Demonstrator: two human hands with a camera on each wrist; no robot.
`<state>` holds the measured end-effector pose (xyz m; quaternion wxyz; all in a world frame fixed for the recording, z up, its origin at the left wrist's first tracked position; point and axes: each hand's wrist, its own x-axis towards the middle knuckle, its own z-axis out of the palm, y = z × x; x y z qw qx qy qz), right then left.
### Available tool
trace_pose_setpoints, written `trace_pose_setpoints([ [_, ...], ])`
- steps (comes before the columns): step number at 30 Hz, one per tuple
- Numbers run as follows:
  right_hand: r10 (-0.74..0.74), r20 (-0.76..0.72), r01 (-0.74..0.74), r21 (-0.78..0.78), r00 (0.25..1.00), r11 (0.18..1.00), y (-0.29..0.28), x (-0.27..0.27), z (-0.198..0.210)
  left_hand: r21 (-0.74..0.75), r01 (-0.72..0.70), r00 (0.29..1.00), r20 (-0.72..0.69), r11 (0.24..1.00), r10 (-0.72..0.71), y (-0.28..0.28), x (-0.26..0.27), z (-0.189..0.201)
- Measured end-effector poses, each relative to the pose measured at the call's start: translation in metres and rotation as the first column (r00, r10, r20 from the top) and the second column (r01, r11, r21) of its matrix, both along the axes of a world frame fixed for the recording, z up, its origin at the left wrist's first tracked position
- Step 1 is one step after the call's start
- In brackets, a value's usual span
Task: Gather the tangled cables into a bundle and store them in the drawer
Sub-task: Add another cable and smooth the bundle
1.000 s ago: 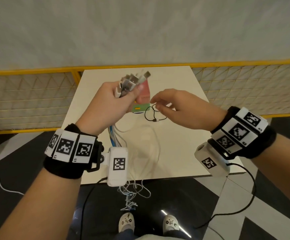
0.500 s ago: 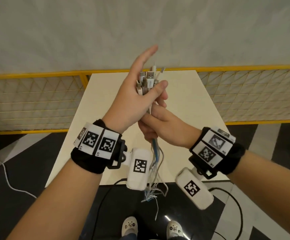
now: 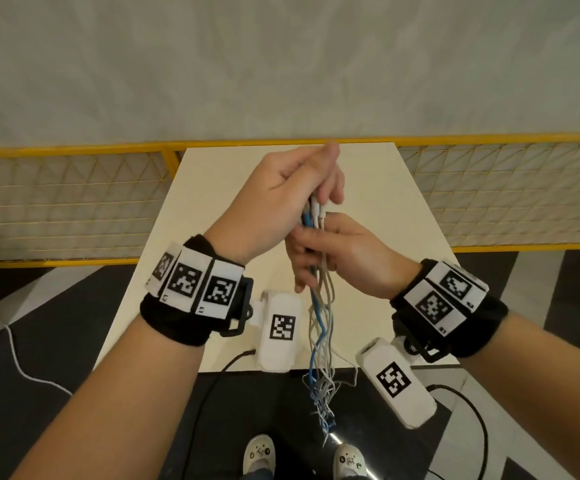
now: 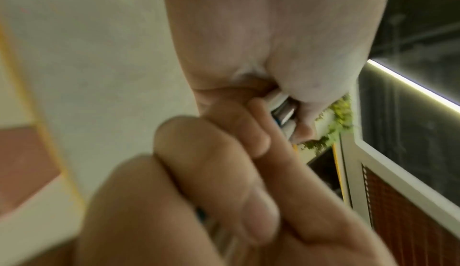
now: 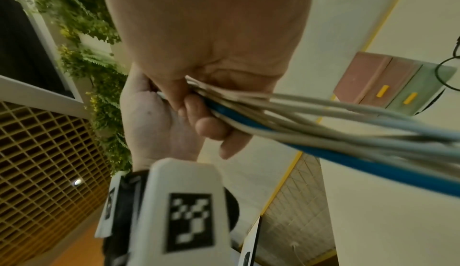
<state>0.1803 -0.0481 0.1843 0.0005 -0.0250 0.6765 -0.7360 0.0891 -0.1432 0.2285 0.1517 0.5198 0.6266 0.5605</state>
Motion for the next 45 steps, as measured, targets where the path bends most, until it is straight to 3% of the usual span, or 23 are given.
trace_pose_setpoints([
  [3,-0.029,-0.013,0.029,-0.009,0.999,1.000,0.001,-0.002,-0.001,-0.201,0.023,0.975,-0.212,0.979,-0.066,0.002,-0.008,0.004],
  [5,-0.067,-0.029,0.068,0.005,0.997,0.998,0.001,-0.002,-0.002,-0.289,0.015,0.964,-0.250,0.957,-0.090,0.003,-0.011,0.005],
  [7,-0.102,-0.022,0.102,-0.012,0.995,0.995,0.003,-0.003,-0.003,-0.272,-0.004,0.968,-0.241,0.962,-0.064,0.005,-0.012,0.004],
  [8,-0.113,-0.018,0.113,-0.028,0.993,0.993,0.005,-0.004,-0.003,-0.213,-0.017,0.980,-0.196,0.977,-0.026,0.005,-0.011,0.002],
  [10,-0.133,-0.032,0.132,-0.051,0.991,0.990,0.009,-0.006,0.000,-0.062,-0.041,0.996,0.072,0.997,0.045,0.005,-0.007,-0.003],
  [12,-0.165,-0.062,0.164,-0.018,0.984,0.986,0.013,-0.008,0.004,-0.039,-0.005,0.955,0.297,0.999,0.016,0.004,-0.007,-0.012],
  [13,-0.183,-0.078,0.186,0.037,0.980,0.982,0.014,-0.010,0.005,-0.090,0.030,0.954,0.301,0.996,-0.001,0.005,-0.005,-0.016],
  [15,-0.171,-0.104,0.188,0.182,0.980,0.965,0.017,-0.012,0.007,-0.215,-0.014,0.986,0.157,0.976,0.049,0.009,-0.001,-0.021],
  [17,-0.124,-0.099,0.151,0.350,0.987,0.925,0.019,-0.013,0.006,-0.205,-0.152,0.986,0.037,0.967,0.163,0.013,0.000,-0.022],
  [19,-0.091,-0.087,0.120,0.434,0.992,0.893,0.019,-0.013,0.002,-0.129,-0.262,0.963,0.022,0.956,0.267,0.017,0.000,-0.024],
  [22,-0.081,-0.105,0.119,0.434,0.991,0.893,0.013,-0.014,-0.010,-0.017,-0.379,0.900,0.227,0.925,0.373,0.020,-0.004,-0.023],
  [25,-0.058,-0.148,0.137,0.606,0.987,0.784,0.009,-0.016,-0.036,0.099,-0.437,0.777,0.543,0.894,0.320,0.017,-0.011,-0.015],
  [28,-0.047,-0.110,0.112,0.720,0.993,0.685,0.012,-0.021,-0.059,0.149,-0.415,0.754,0.608,0.898,0.248,0.012,-0.022,-0.011],
  [32,-0.098,-0.123,0.152,0.605,0.988,0.781,0.011,-0.029,-0.071,0.202,-0.299,0.872,0.454,0.933,0.181,0.005,-0.034,-0.020],
  [36,-0.098,-0.138,0.152,0.464,0.986,0.873,0.005,-0.031,-0.079,0.213,-0.370,0.841,0.490,0.904,0.229,0.003,-0.039,-0.010],
  [40,-0.015,-0.034,0.032,0.601,0.999,0.799,0.013,-0.037,-0.101,0.303,-0.424,0.826,0.515,0.853,0.228,0.002,-0.045,0.008],
  [42,-0.071,0.045,0.025,0.646,0.996,0.763,0.023,-0.045,-0.113,0.342,-0.425,0.826,0.526,0.838,0.204,0.000,-0.048,0.013],
  [45,-0.162,0.142,0.053,0.572,0.976,0.818,0.030,-0.058,-0.125,0.363,-0.401,0.841,0.510,0.841,0.181,0.003,-0.050,0.012],
])
